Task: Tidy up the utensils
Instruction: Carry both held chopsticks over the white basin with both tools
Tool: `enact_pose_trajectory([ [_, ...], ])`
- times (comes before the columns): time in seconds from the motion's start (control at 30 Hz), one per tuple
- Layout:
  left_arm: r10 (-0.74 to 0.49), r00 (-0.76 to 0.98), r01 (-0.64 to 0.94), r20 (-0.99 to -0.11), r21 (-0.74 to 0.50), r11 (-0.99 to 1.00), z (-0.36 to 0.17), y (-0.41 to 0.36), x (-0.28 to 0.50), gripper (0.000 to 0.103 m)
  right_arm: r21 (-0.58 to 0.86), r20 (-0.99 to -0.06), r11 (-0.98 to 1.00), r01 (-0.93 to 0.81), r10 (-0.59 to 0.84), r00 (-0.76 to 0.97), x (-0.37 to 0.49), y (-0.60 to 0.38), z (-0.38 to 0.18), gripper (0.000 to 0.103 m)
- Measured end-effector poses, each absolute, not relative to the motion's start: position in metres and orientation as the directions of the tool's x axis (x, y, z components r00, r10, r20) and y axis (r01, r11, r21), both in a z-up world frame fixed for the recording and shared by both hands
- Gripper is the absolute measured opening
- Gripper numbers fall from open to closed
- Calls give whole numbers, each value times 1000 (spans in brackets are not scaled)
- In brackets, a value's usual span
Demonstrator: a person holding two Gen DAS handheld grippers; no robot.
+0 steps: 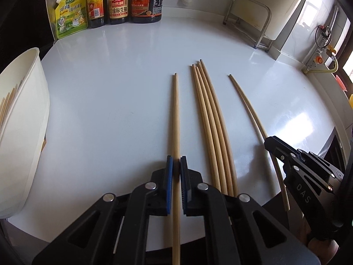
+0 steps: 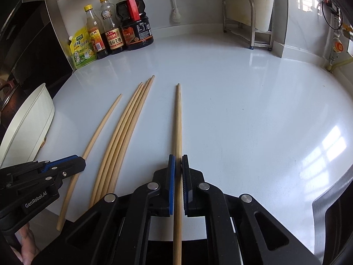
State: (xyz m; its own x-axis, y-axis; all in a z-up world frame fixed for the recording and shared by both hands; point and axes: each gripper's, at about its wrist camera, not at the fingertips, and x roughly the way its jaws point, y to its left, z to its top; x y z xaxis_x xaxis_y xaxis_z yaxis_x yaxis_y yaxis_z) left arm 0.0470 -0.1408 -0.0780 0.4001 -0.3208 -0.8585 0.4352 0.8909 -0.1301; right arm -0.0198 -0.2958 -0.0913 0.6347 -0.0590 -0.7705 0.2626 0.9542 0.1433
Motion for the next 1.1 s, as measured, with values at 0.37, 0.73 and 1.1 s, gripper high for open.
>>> enact_pose_trajectory([
  [0.37, -394, 471, 426, -789, -187, 885, -27, -108, 35, 7, 197, -716, 952, 234, -23, 698, -29, -278, -52, 6],
  [0.73, -360, 607, 327, -709, -190, 926, 24, -19, 45, 7, 238, -614, 971, -5, 155, 774, 17, -185, 8, 6],
  [1.1, -192, 668, 99, -719, -170, 980, 25, 107, 93, 7, 298, -627, 924, -237, 377, 681, 102, -49, 8, 6],
])
